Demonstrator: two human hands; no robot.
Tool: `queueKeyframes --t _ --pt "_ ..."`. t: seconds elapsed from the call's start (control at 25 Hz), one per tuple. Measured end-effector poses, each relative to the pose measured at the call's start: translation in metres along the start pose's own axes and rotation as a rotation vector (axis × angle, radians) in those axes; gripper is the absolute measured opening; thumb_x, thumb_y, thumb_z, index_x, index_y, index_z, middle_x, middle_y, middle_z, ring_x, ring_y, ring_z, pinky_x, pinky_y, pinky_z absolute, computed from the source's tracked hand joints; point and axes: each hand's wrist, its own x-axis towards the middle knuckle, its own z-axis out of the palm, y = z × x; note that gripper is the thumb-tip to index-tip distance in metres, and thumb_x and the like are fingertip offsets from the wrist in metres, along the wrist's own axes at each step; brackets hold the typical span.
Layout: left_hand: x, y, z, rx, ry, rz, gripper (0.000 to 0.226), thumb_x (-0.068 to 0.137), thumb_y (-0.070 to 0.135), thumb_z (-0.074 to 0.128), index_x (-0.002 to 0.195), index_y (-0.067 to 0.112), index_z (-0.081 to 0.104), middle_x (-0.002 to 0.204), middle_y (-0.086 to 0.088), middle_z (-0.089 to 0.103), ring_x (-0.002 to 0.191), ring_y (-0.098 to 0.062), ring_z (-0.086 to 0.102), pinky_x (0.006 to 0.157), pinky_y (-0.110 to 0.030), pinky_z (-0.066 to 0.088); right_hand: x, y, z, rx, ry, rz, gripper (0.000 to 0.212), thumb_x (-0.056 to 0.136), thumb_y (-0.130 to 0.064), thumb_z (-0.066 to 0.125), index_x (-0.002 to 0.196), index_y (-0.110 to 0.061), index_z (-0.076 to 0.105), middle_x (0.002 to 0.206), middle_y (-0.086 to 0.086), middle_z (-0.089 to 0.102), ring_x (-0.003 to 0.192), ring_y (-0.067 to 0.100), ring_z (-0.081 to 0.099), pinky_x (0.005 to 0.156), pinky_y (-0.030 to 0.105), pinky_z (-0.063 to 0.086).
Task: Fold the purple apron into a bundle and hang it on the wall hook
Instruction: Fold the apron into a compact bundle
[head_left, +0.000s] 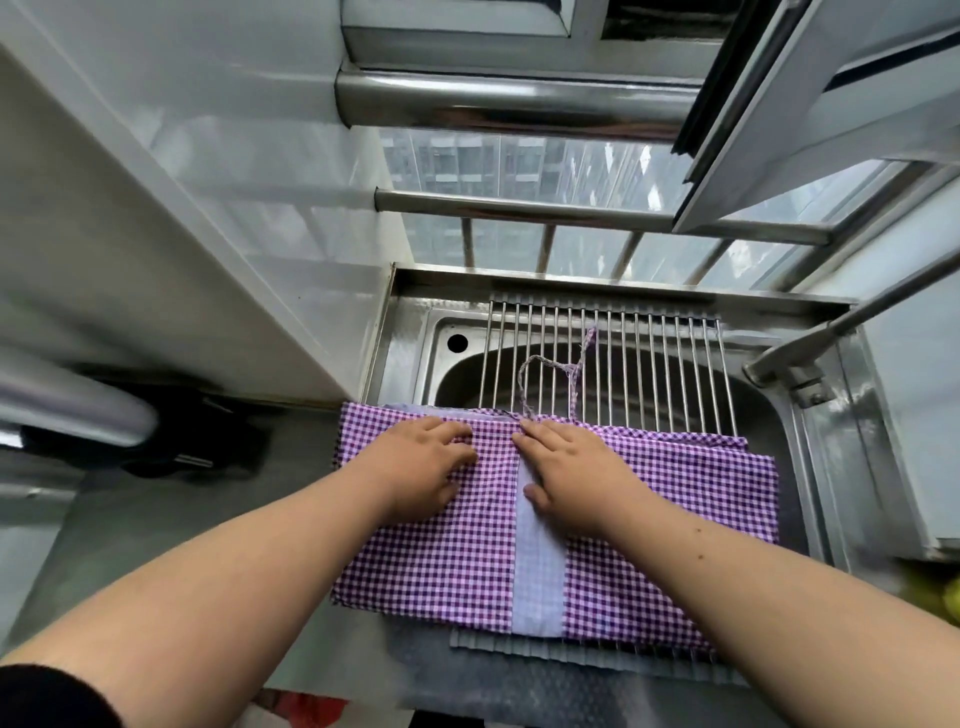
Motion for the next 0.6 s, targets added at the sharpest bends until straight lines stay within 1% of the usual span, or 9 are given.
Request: queueKeyframes --t 0.08,0.12,0.2,0.28,0.32,0.4,0.44,0.52,0.6 --pt "-0.016 -0.008 0.007 -0.066 0.006 -0.079 0.058 0.102 0.051 0.049 0.158 0.038 0.041 0.173 0.005 0.022 0.159 -0.021 0.02 0.13 -0.044 0.012 0.006 0.003 -0.002 -0.014 -0.013 0.039 0.073 0.107 -0.052 0.035 0.168 -0.024 0.007 0.177 -0.002 0.004 0.163 0.017 0.005 0.131 0.041 -0.002" --pt "-0.026 -0.011 0.01 -0.09 0.009 -0.117 0.058 0.102 0.051 0.049 0.158 0.038 0.04 0.174 0.005 0.021 0.159 -0.022 0.019 0.13 -0.045 0.012 0.009 0.003 -0.002 -0.022 -0.037 0.061 0.074 0.107 -0.053 0.034 0.168 -0.024 0.006 0.177 -0.001 0.003 0.163 0.018 0.005 0.132 0.043 0.0" --pt "-0.046 -0.017 0.018 -0.137 0.03 -0.204 0.059 0.1 0.052 0.051 0.157 0.038 0.042 0.172 0.004 0.023 0.157 -0.022 0.021 0.128 -0.047 0.016 0.012 0.002 -0.002 -0.017 -0.059 0.11 0.075 0.106 -0.054 0.034 0.168 -0.025 0.004 0.177 -0.001 0.001 0.163 0.02 0.004 0.133 0.047 0.005" --pt "-0.065 -0.023 0.028 -0.231 0.06 -0.339 0.061 0.097 0.053 0.055 0.154 0.036 0.043 0.168 0.001 0.027 0.154 -0.024 0.025 0.126 -0.05 0.023 0.01 -0.001 -0.004 0.03 -0.041 0.167 0.076 0.106 -0.052 0.038 0.168 -0.027 0.003 0.176 -0.002 -0.002 0.163 0.022 0.003 0.133 0.049 0.004" --pt "-0.071 -0.026 0.035 -0.284 0.087 -0.423 0.062 0.095 0.052 0.057 0.153 0.035 0.044 0.164 -0.001 0.029 0.151 -0.025 0.027 0.125 -0.05 0.027 0.007 -0.004 -0.006 0.054 -0.015 0.191 0.075 0.106 -0.05 0.04 0.169 -0.029 0.004 0.177 -0.003 0.0 0.163 0.022 0.005 0.132 0.049 0.003" --pt "-0.082 -0.034 0.05 -0.387 0.134 -0.601 0.067 0.091 0.051 0.062 0.151 0.029 0.042 0.157 -0.004 0.033 0.144 -0.029 0.034 0.12 -0.048 0.034 -0.001 -0.013 -0.01 0.092 0.039 0.229 0.072 0.105 -0.047 0.044 0.168 -0.032 0.012 0.176 -0.002 0.01 0.162 0.023 0.013 0.131 0.049 0.005" --pt "-0.085 -0.037 0.056 -0.457 0.147 -0.694 0.072 0.089 0.052 0.065 0.151 0.027 0.04 0.155 -0.007 0.036 0.142 -0.032 0.038 0.118 -0.047 0.036 -0.006 -0.018 -0.011 0.105 0.051 0.249 0.069 0.105 -0.046 0.045 0.167 -0.033 0.017 0.175 -0.001 0.017 0.16 0.022 0.017 0.129 0.049 0.009" --pt "-0.089 -0.041 0.065 -0.719 0.133 -0.863 0.084 0.084 0.053 0.072 0.152 0.02 0.036 0.154 -0.011 0.041 0.139 -0.035 0.046 0.116 -0.047 0.041 -0.016 -0.026 -0.008 0.137 0.048 0.296 0.065 0.104 -0.043 0.047 0.164 -0.033 0.025 0.172 0.0 0.023 0.158 0.022 0.022 0.128 0.05 0.013" --pt "-0.088 -0.043 0.076 -1.028 0.077 -0.949 0.094 0.078 0.051 0.079 0.152 0.009 0.037 0.151 -0.015 0.051 0.134 -0.036 0.055 0.114 -0.046 0.045 -0.027 -0.029 -0.003 0.189 0.055 0.361 0.061 0.104 -0.039 0.047 0.162 -0.031 0.029 0.17 0.001 0.024 0.158 0.022 0.022 0.127 0.051 0.015"
